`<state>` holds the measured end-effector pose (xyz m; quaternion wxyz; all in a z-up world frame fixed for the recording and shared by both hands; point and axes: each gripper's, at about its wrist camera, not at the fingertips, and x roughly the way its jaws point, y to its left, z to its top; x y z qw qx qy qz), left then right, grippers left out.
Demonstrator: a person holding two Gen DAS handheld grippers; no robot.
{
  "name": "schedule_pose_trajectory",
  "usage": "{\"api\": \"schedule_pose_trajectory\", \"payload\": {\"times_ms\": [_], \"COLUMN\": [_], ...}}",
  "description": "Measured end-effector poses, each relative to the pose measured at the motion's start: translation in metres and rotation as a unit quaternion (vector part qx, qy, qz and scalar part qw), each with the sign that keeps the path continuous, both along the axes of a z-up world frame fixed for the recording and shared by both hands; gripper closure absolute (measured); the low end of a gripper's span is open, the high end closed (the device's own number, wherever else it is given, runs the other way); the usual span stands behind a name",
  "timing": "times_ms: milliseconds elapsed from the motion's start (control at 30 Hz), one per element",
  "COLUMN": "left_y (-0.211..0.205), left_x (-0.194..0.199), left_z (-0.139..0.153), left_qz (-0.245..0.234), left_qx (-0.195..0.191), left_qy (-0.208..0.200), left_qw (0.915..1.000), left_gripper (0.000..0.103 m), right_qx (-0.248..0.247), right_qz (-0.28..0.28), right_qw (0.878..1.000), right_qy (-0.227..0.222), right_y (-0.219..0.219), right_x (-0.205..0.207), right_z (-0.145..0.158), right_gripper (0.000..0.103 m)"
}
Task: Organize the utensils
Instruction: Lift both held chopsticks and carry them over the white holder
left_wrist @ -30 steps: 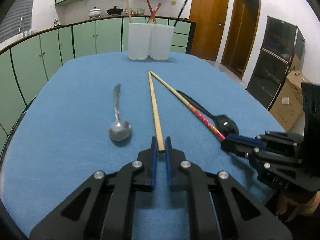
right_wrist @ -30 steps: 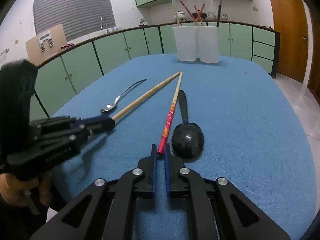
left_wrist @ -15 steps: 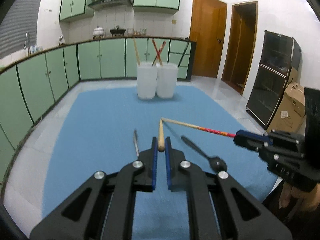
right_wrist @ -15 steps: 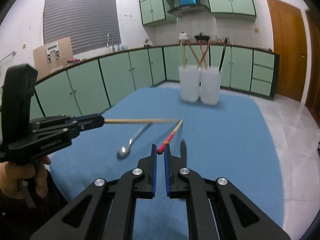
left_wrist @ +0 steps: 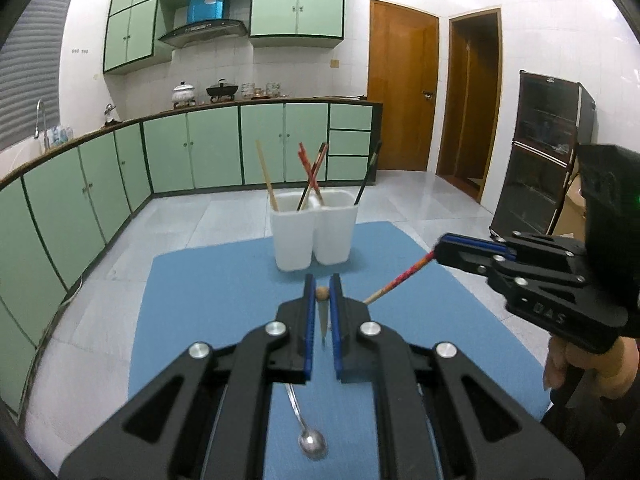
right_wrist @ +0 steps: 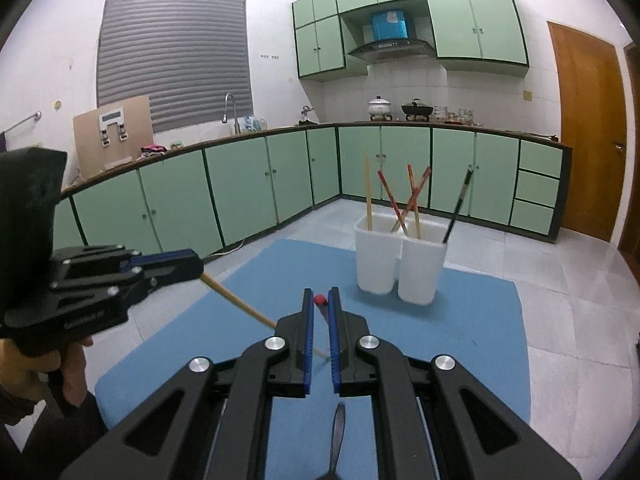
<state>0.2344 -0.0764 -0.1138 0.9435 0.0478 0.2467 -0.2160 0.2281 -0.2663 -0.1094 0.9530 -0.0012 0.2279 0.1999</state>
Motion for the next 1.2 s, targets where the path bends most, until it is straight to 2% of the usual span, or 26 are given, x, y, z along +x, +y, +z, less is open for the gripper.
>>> {"api": "schedule_pose_trajectory", "payload": {"times_ms": [133, 233, 467, 700, 1033, 1200], "left_y": [-0.008, -0.012, -0.008, -0.010, -0.011, -0.021], "left_x": [0.018, 0.037, 0.077, 0.100, 0.108, 0.125], "left_z": [0.010, 0.015, 0.022, 0.029, 0.034, 0.065], "left_qz": [-0.010, -0.019, -0.025, -0.033, -0.040, -0.049], "left_qx": [0.006, 0.002, -0.012, -0.015, -0.022, -0.011], "left_qy": [-0.006, 0.005, 0.026, 0.028, 0.023, -0.006], "left_qw": [0.9999, 0.9998, 0.9993, 0.9990, 0.9987, 0.9987], "left_gripper": [0.097, 0.097, 0.097, 0.097, 0.097, 0.097], "right_qx": [-0.004, -0.011, -0.003, 0.002, 0.004, -0.002], "right_qz": [0.009, 0.015, 0.022, 0.037, 0.042, 0.030], "right_qw": [1.000, 1.000, 0.999, 0.998, 0.998, 0.999], "right_qy": [0.003, 0.010, 0.041, 0.049, 0.039, 0.024], "right_y": [0.004, 0.005, 0.000, -0.004, -0.007, -0.014], "right_x": [0.027, 0.049, 0.083, 0.096, 0.096, 0.116], "right_z": [0.009, 0.013, 0.006, 0.015, 0.025, 0.055], "right_gripper": [0.096, 0.096, 0.096, 0.097, 0.097, 0.097]}}
